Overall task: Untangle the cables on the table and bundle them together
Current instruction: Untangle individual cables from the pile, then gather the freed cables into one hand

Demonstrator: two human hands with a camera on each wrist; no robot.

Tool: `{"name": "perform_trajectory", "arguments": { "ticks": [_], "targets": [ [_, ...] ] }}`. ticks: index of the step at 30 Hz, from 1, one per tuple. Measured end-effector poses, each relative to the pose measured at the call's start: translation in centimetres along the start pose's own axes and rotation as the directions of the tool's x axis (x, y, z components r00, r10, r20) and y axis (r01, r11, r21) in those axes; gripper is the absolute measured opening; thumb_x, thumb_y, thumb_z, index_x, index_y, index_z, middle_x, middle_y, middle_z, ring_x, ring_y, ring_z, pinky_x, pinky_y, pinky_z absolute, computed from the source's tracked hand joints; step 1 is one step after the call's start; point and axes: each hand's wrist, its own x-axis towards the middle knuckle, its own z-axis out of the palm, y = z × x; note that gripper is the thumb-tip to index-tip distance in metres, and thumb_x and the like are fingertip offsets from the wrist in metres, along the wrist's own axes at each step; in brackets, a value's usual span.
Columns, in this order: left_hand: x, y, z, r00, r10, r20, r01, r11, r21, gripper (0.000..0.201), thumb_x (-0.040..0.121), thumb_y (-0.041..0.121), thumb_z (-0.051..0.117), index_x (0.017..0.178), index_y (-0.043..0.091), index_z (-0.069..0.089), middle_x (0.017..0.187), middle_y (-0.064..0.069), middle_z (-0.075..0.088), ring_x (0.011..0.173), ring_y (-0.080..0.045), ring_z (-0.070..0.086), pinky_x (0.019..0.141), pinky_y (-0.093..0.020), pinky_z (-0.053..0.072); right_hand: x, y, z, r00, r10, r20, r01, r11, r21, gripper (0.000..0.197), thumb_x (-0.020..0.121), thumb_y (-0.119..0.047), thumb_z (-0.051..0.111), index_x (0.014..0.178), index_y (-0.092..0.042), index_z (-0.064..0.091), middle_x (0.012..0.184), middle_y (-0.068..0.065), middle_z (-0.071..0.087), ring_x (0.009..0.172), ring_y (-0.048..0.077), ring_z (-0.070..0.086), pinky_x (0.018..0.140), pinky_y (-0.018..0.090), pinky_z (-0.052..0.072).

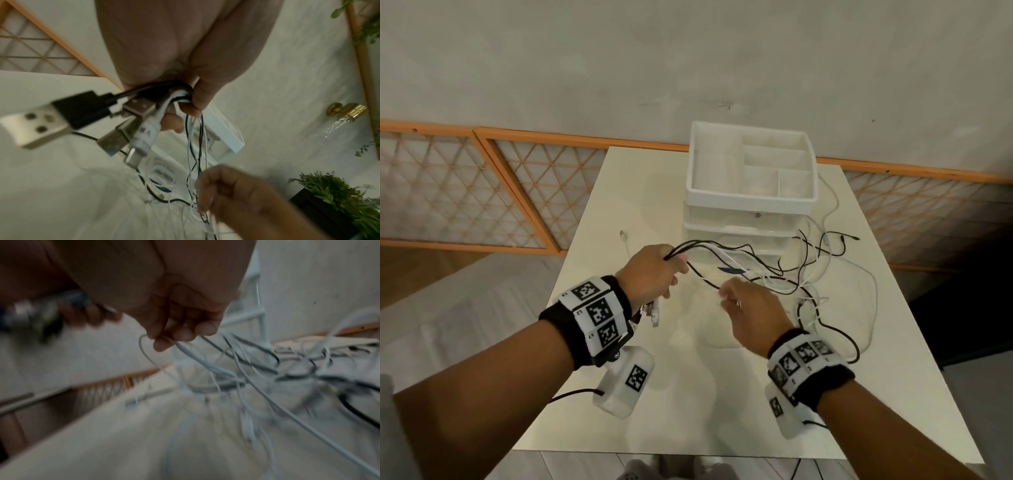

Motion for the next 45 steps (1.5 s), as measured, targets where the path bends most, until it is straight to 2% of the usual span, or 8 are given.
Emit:
{"name": "perform_trajectory", "arguments": {
  "ticks": [4,12,19,23,28,31,35,45],
  "targets": [
    [0.4,1.4,0.2,0.992,0.122,-0.030,-0.123,0.991,-0.047,0.021,0.104,0.027,0.046,0.098,0.015,0.062,0.112,-0.003,0.073,0.101,-0.026,0.064,0.088,-0.042,0.052,1.4,-2.1,-6.2,0.954,-0.169,-0.249,0.169,0.985,-0.021,0.026,0.095,-0.025,0.051,0.078,-0.012,0.066,0.070,0.000,0.059,0.069,0.020,0.049,0.067,0.035,0.040],
    [0.0,3.1,2.0,0.978,0.160,0.131,-0.107,0.934,-0.341,0.027,0.107,0.025,0.038,0.090,0.008,0.049,0.052,-0.001,0.052,0.067,-0.026,0.067,0.078,-0.041,0.044,1.5,-2.6,-10.7,0.880,-0.089,-0.466,0.171,0.976,0.136,0.016,0.093,-0.016,0.063,0.085,-0.011,0.076,0.067,0.004,0.067,0.066,0.023,0.059,0.069,0.040,0.051],
    [-0.4,3.9,1.7,0.982,0.136,0.132,-0.080,0.928,-0.363,0.036,0.105,0.034,0.043,0.075,0.014,0.045,0.059,0.005,0.032,0.049,-0.012,0.027,0.049,-0.025,0.035,0.9,-1.1,-11.1,0.845,-0.014,-0.535,0.140,0.970,0.197,0.013,0.093,-0.018,0.066,0.083,-0.015,0.075,0.064,-0.012,0.064,0.059,0.007,0.056,0.061,0.021,0.047],
    [-1.0,5.2,-0.1,0.975,0.219,-0.042,-0.221,0.921,-0.320,0.029,0.091,0.039,0.066,0.073,0.018,0.059,0.050,0.010,0.032,0.042,-0.009,0.025,0.039,-0.021,0.028,0.0,4.6,-9.5,0.938,0.203,-0.282,-0.211,0.978,0.004,0.030,0.090,-0.032,0.068,0.062,-0.033,0.057,0.060,-0.013,0.056,0.065,0.016,0.057,0.063,0.027,0.041],
    [-0.2,4.9,-2.9,0.948,0.196,-0.249,-0.255,0.939,-0.232,0.039,0.092,0.043,0.066,0.070,0.012,0.056,0.045,0.008,0.029,0.038,-0.012,0.026,0.043,-0.025,0.028,-1.6,9.6,-11.1,0.786,0.574,-0.230,-0.591,0.806,-0.009,0.026,0.091,-0.039,0.065,0.094,-0.016,0.077,0.106,0.014,0.069,0.104,0.034,0.062,0.082,0.028,0.041],
    [0.5,3.8,-2.2,0.955,0.146,-0.257,-0.182,0.976,-0.123,0.040,0.095,0.041,0.062,0.070,0.011,0.058,0.050,0.001,0.030,0.041,-0.016,0.027,0.044,-0.025,0.029,-0.4,7.4,-15.2,0.782,0.480,-0.398,-0.432,0.877,0.210,0.032,0.095,-0.041,0.059,0.091,-0.013,0.074,0.081,0.011,0.066,0.084,0.034,0.064,0.075,0.034,0.048],
    [1.2,2.5,-0.3,0.952,0.047,-0.302,-0.074,0.994,-0.081,0.041,0.097,0.041,0.058,0.070,0.011,0.057,0.037,0.009,0.033,0.036,-0.016,0.030,0.046,-0.024,0.031,0.6,2.3,-19.6,0.629,0.307,-0.714,0.043,0.904,0.426,0.020,0.094,-0.048,0.057,0.088,-0.030,0.064,0.073,0.005,0.068,0.053,0.018,0.060,0.055,0.031,0.050],
    [2.0,2.2,-0.4,0.954,0.001,-0.299,-0.053,0.985,-0.166,0.037,0.098,0.037,0.057,0.077,0.007,0.060,0.049,0.002,0.032,0.035,-0.012,0.027,0.045,-0.023,0.028,3.8,5.7,-19.4,0.767,0.347,-0.540,-0.141,0.912,0.386,0.028,0.090,-0.055,0.060,0.102,-0.030,0.060,0.112,-0.005,0.066,0.067,0.018,0.072,0.062,0.032,0.055]
  ]
}}
